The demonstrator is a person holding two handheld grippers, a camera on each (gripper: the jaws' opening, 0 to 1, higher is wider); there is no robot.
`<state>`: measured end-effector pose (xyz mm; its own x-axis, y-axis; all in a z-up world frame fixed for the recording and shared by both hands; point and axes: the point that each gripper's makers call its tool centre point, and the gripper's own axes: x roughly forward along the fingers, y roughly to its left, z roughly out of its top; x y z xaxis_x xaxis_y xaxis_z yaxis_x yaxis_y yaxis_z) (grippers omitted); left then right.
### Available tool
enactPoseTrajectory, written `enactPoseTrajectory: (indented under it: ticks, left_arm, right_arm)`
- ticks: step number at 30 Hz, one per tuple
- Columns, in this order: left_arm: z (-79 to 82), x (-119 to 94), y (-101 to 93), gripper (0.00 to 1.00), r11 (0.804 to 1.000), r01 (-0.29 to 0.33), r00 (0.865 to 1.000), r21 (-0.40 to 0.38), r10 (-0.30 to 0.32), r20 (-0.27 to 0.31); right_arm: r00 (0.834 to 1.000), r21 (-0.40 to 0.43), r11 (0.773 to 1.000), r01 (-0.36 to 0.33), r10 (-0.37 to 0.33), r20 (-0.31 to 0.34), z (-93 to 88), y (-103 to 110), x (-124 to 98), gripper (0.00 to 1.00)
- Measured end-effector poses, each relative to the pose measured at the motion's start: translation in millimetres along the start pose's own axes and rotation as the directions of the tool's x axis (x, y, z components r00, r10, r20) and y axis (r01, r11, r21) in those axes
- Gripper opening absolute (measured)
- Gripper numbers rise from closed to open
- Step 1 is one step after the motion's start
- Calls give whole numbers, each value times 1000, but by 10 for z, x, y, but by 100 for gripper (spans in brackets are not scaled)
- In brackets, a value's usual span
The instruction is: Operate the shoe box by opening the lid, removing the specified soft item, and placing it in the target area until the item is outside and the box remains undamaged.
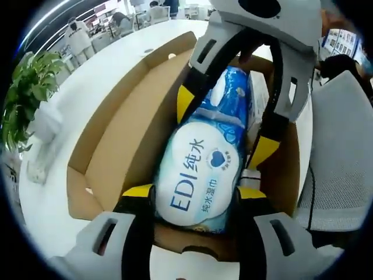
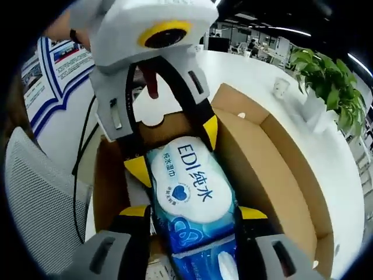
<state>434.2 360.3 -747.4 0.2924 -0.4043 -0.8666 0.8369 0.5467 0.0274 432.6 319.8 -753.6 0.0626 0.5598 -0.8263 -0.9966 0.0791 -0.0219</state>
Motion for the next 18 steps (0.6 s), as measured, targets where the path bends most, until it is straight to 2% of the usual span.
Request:
enactPoseTrajectory:
  ticks: [6,9,13,17,18]
  left_arm:
    - [-2,11,-9,54,1000,3,1000,7,-3,-1]
    - [-10,1,-51,54,1000,12,1000,25,-12,-8]
    - [-28,5,-83,54,996,23,999,92,-20,-31]
    - [-25,61,-87,55,991,33,998,129,-27,-48]
    - [-28,78,-89,56,991,33,998,133,-27,-49]
  right_arm:
    - [1000,-5,1000,25,-25,2,-4,-14,32,56]
    - [1000,-39,999,28,-28,-2,-43,41,15,55]
    - [1000,-75,997,24,-24,-4,-64,58,11,56]
    - [999,-112,994,10,-13,-32,-68,40,71,58]
    - [998,-142,990,4,-13,-59,-95,33,99,58]
